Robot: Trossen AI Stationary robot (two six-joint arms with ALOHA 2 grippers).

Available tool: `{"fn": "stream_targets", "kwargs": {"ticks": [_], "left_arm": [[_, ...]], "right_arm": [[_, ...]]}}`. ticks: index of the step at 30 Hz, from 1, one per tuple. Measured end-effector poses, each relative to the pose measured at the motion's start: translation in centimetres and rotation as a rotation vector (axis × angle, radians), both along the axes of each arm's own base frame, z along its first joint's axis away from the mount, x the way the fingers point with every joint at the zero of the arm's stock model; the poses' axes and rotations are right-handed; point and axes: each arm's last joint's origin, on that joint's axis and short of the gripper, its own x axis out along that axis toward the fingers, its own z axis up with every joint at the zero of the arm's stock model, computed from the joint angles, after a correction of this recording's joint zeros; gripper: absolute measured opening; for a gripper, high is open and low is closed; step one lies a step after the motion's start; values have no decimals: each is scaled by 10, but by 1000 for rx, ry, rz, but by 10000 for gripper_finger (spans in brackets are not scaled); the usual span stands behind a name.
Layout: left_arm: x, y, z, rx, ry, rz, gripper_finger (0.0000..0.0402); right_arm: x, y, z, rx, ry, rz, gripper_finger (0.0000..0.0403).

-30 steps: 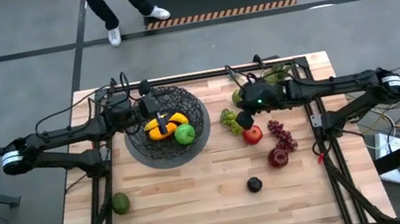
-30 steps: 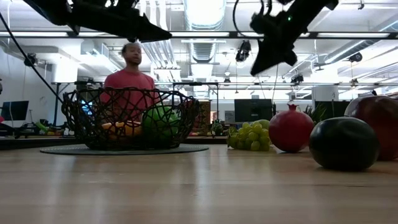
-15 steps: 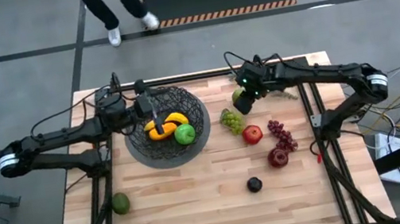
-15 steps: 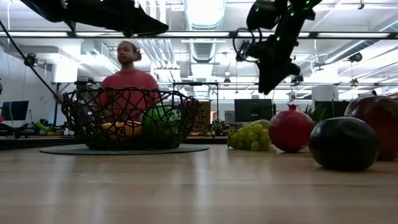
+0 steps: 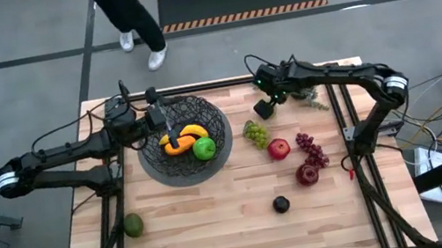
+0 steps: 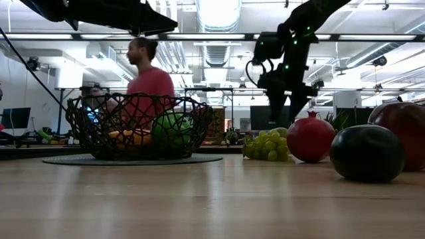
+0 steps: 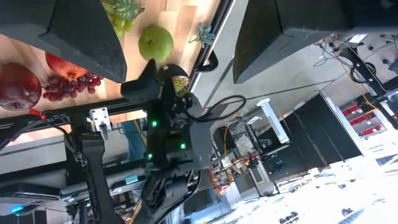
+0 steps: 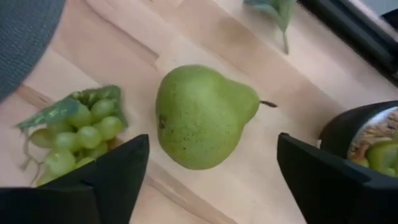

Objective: Build produce basket
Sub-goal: Put the pear into the basket

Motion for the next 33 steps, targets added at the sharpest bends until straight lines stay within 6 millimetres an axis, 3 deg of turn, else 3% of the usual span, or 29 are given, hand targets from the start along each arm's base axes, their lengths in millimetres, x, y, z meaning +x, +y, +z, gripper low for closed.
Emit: {"fn": "stream_targets", "kwargs": {"ticks": [14, 22, 33], "left_arm": [[0, 0, -1, -1, 1, 1, 276], [0, 0, 0, -9, -2, 0, 276], [0, 0, -1, -23, -6, 0, 276]], "right_arm": [[11, -7, -33, 57, 84, 139, 357], [18, -13, -46, 50, 83, 150, 328], [22, -15, -46, 31, 48, 131, 285]]}}
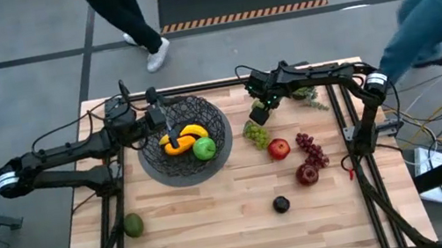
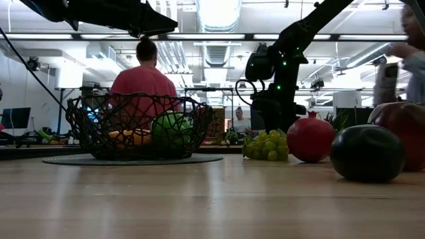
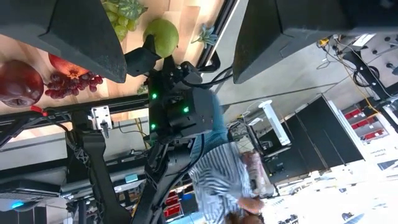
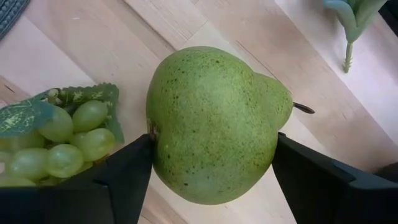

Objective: Build produce basket
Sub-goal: Put the pear into the basket

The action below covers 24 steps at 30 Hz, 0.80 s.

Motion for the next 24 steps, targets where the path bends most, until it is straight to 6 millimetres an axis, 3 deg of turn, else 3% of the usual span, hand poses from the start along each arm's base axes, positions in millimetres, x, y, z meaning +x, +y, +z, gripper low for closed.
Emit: {"fn": "stream_targets", "kwargs": {"ticks": [13, 24], "left_arm": [[0, 0, -4, -5, 10, -1, 276], [-1, 0, -1, -1, -8, 6, 276]], "right_arm": [[-1, 1, 7, -27, -13, 25, 277], [1, 22, 49, -249, -69, 126, 278]]}}
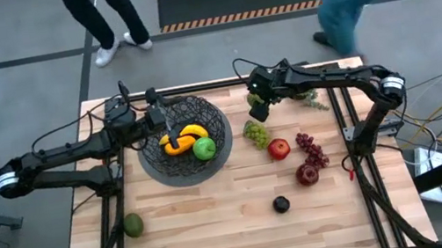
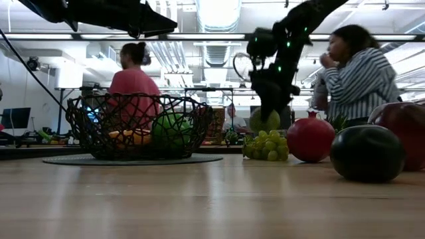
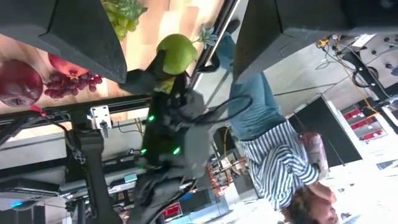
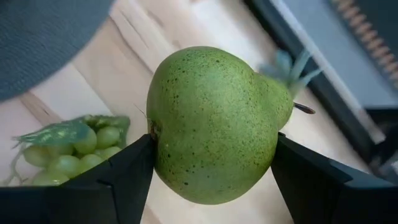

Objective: Build produce basket
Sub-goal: Put the pear into the basket

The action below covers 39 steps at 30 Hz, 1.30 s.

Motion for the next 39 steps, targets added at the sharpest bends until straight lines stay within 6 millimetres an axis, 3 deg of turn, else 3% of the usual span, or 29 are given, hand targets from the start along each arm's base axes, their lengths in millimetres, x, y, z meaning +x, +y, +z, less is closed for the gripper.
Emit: {"fn": "stream_targets", "kwargs": {"ticks": [10, 16, 27, 39], "left_arm": [[-12, -2, 17, 32, -113, 45, 276], [-24, -7, 23, -82, -181, 23, 276], [-30, -18, 21, -239, -149, -289, 276], [5, -8, 2, -320, -120, -323, 276]], "right_arm": [[18, 52, 49, -374, -108, 208, 278], [35, 83, 66, -604, -135, 395, 278], [62, 124, 58, -856, -12, 728, 276], [69, 173, 62, -1084, 111, 949, 276]]}}
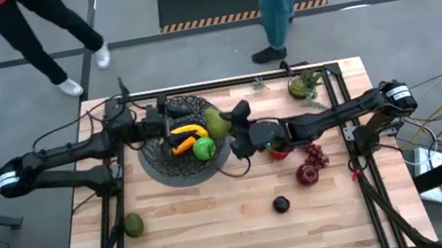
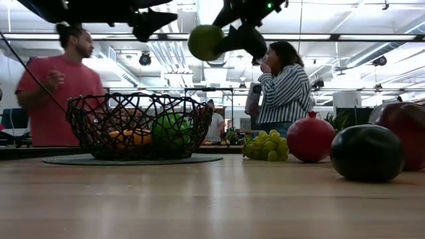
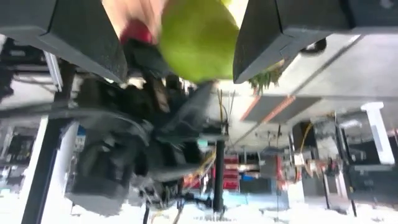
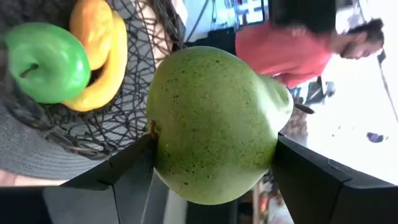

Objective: Build produce basket
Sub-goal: Put the pear into the basket

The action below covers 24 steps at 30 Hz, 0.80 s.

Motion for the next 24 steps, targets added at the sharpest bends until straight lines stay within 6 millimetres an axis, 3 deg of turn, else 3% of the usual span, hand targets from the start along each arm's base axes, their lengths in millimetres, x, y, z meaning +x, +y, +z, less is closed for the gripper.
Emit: {"fn": "stream_targets", "kwargs": {"ticks": [13, 24], "left_arm": [[41, 13, -17, 9, -152, -15, 276], [60, 22, -29, -79, -211, 30, 276]], "right_arm": [[-2, 20, 1, -86, 21, -4, 276], [-3, 23, 1, -106, 38, 11, 276]]}}
